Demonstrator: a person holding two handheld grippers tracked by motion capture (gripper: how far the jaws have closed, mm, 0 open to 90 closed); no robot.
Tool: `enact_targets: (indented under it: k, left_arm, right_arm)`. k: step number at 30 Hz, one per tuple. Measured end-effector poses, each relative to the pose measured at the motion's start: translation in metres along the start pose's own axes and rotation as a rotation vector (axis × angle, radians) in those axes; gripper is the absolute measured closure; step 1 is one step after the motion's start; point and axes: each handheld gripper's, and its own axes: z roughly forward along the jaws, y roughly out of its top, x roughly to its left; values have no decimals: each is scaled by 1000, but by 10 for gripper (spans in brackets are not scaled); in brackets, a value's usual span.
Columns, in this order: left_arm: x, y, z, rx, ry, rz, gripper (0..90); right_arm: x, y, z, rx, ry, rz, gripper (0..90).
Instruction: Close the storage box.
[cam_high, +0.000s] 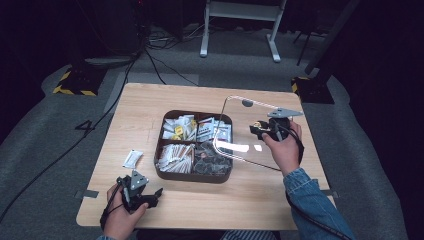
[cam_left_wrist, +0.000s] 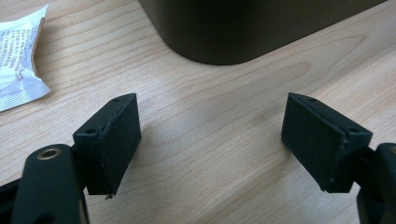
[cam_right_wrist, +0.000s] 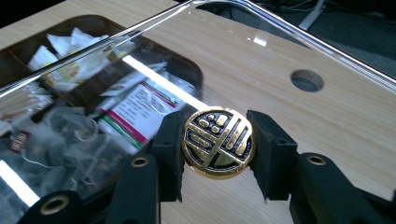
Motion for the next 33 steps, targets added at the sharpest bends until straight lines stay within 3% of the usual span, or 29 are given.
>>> enact_targets:
  k: [13, 33]
  left_arm:
    - [0, 0, 0, 0, 0, 0, 203]
    - [1, 2, 1, 2, -2, 3, 203]
  right_arm:
    - [47, 27, 24, 3, 69, -41, 589]
    - [100, 40, 63, 40, 119, -73, 589]
